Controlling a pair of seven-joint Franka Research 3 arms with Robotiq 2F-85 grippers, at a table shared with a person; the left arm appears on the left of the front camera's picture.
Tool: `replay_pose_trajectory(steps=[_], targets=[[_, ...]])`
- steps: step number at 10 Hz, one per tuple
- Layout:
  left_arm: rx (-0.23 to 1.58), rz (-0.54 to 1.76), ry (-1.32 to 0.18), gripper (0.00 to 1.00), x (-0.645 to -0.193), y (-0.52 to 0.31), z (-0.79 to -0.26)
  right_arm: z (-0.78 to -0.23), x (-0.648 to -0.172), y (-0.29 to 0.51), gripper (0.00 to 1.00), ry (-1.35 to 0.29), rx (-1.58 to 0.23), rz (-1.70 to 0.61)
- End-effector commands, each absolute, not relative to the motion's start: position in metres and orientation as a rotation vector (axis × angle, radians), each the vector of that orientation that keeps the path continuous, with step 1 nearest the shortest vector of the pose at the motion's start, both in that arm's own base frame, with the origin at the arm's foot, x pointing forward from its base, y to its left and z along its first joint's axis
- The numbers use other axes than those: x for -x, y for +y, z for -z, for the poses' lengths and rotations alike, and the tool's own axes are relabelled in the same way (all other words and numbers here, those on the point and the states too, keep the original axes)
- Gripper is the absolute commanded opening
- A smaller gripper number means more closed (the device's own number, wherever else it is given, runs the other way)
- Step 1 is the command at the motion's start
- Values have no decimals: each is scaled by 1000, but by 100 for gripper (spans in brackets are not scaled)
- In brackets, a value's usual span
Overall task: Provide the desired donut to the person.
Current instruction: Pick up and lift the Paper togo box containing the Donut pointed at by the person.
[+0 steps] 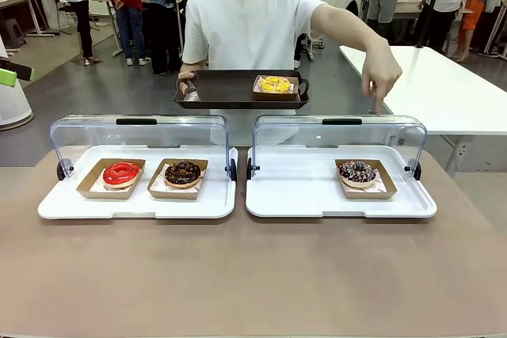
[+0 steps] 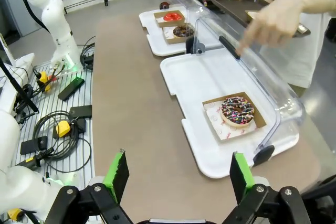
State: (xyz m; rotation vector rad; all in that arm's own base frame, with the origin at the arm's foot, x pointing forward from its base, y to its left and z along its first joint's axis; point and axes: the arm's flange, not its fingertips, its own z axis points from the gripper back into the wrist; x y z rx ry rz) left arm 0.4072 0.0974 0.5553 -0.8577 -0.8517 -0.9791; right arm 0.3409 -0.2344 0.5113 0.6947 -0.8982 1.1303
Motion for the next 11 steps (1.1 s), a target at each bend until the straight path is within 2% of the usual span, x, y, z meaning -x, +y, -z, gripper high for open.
replay_pose_trajectory(steps=[1, 11], targets=[[866, 974, -857, 100, -406, 97, -557, -510, -341, -235, 100, -918, -708, -1128], [866, 974, -857, 100, -406, 97, -557, -510, -341, -235, 100, -918, -708, -1128]])
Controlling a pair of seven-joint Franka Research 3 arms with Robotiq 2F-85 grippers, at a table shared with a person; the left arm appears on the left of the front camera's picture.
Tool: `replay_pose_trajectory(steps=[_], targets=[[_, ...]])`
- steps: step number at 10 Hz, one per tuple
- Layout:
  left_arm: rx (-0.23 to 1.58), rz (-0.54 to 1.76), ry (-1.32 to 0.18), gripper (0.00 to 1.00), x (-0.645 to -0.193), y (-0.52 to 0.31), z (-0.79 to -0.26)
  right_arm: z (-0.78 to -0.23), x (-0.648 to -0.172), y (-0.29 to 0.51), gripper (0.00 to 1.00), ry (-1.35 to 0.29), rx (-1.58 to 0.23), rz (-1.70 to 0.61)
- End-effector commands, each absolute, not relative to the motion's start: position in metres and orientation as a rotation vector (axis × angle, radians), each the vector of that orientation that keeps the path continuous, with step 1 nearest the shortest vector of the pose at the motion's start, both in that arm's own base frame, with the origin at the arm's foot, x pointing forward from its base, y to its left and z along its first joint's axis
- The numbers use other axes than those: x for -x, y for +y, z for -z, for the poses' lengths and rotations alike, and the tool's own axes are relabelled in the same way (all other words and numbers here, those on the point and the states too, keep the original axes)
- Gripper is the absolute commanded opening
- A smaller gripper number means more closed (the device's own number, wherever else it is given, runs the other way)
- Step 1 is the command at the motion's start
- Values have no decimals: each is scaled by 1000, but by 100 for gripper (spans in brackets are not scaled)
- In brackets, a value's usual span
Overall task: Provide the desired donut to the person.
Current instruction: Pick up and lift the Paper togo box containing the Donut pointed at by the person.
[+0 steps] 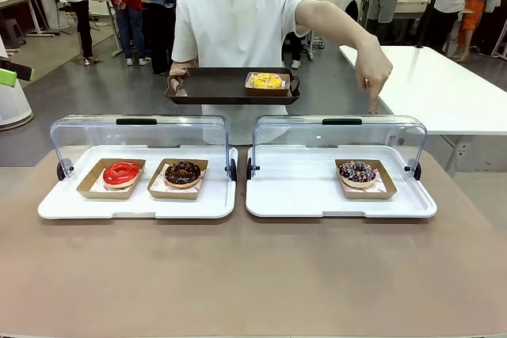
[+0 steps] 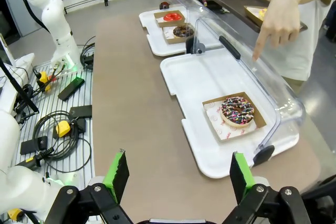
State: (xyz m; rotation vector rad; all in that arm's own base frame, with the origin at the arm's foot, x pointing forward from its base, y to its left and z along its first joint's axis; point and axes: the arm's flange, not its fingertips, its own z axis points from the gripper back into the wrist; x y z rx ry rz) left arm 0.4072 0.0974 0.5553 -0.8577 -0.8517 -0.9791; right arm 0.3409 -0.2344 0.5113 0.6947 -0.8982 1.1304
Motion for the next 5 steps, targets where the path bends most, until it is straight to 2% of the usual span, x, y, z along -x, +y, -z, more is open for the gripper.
replay_pose_trajectory(steps=[1, 5], targets=[[866, 974, -857, 100, -406, 97, -557, -510, -341, -235, 100, -918, -708, -1128], [866, 974, -857, 100, -406, 97, -557, -510, -341, -235, 100, -918, -708, -1128]])
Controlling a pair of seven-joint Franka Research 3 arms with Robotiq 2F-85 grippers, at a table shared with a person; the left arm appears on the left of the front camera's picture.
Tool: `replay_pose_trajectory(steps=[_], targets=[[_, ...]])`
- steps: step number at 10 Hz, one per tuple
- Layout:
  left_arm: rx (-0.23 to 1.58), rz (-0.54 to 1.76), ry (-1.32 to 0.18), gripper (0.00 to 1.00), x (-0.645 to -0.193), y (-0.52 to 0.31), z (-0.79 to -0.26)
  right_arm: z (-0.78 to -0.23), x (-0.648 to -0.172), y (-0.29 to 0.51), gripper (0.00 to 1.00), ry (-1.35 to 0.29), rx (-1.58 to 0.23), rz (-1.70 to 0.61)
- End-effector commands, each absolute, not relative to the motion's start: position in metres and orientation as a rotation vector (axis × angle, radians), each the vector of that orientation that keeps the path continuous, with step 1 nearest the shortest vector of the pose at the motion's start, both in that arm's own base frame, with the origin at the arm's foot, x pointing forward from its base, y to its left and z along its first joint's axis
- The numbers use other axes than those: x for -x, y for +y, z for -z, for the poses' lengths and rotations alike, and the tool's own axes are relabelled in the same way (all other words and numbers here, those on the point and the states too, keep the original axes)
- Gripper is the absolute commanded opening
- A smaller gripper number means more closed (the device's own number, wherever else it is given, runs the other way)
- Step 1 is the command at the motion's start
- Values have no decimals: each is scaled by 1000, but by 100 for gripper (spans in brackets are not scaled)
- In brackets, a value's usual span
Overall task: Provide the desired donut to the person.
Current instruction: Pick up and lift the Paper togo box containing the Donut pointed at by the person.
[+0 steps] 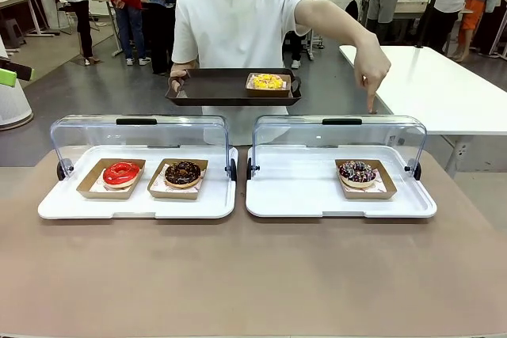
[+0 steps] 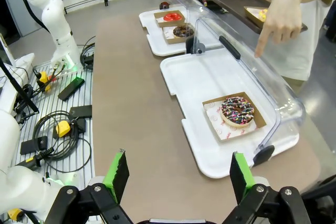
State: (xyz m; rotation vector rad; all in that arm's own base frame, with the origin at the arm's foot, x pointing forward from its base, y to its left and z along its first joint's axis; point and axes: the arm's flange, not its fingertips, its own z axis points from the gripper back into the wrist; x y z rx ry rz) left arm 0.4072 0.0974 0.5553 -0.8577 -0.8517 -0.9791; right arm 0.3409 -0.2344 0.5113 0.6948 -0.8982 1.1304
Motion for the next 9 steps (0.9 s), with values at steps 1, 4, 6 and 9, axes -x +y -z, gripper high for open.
replay_pose_trajectory(steps=[1, 4, 6, 9], targets=[[866, 974, -857, 100, -406, 97, -557, -510, -341, -235, 100, -918, -708, -1128], [866, 974, -857, 100, -406, 97, -557, -510, -341, -235, 100, -918, -708, -1128], [866, 974, -857, 100, -406, 97, -557, -510, -341, -235, 100, -918, -708, -1128], [866, 974, -857, 100, -406, 97, -557, -538, -352, -203, 100, -758, -570, -1211]])
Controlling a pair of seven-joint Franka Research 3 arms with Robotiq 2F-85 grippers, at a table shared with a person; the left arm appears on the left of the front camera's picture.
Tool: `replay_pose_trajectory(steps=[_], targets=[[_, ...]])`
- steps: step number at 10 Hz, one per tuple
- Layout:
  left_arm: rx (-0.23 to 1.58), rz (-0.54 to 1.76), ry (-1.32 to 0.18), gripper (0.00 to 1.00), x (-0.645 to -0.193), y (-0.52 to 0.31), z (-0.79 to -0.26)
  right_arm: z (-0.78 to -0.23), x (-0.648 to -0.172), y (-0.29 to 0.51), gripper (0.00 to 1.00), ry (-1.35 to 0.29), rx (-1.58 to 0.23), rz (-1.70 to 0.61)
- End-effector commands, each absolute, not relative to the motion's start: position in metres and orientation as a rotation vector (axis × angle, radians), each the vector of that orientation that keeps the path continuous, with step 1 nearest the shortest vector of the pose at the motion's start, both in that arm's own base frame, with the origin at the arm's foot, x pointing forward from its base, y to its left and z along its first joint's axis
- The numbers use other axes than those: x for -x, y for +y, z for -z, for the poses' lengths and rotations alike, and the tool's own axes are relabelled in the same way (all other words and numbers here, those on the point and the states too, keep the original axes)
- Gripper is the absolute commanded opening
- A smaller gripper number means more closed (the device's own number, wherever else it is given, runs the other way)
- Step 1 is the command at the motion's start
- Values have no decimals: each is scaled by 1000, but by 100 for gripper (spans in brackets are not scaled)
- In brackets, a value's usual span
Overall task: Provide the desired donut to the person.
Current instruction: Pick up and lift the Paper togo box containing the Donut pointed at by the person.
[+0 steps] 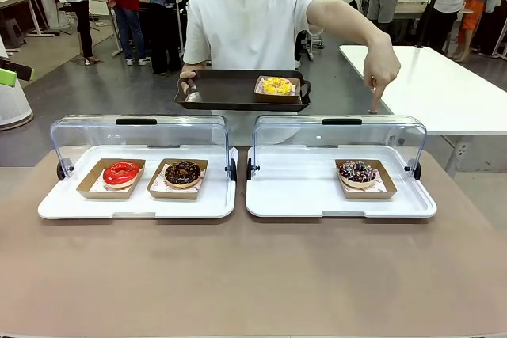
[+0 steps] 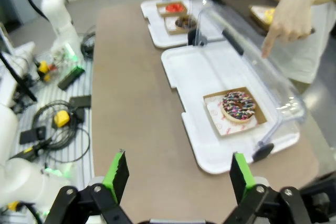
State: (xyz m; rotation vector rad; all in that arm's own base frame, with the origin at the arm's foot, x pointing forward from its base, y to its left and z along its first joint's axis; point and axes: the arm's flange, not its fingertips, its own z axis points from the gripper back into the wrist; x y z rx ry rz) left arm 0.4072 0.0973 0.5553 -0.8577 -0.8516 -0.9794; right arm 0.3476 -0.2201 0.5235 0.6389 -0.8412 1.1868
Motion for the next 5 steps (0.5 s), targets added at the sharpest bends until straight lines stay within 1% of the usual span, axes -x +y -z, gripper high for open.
replay_pose_trajectory(steps=[1, 2, 3, 4, 5], targets=[[866, 974, -857, 100, -406, 97, -557, -551, -365, -182, 100, -691, -562, -1232], [866, 974, -857, 100, -406, 97, -557, -566, -377, -156, 100, -621, -511, -1254], [866, 974, -857, 100, -406, 97, -557, -579, -390, -122, 100, -537, -418, -1290], [866, 974, -857, 100, -406, 97, -557, -585, -399, -93, 100, -440, -378, -1310], [866, 974, -857, 100, -406, 97, -557, -584, -406, -65, 100, -382, -337, -1323]])
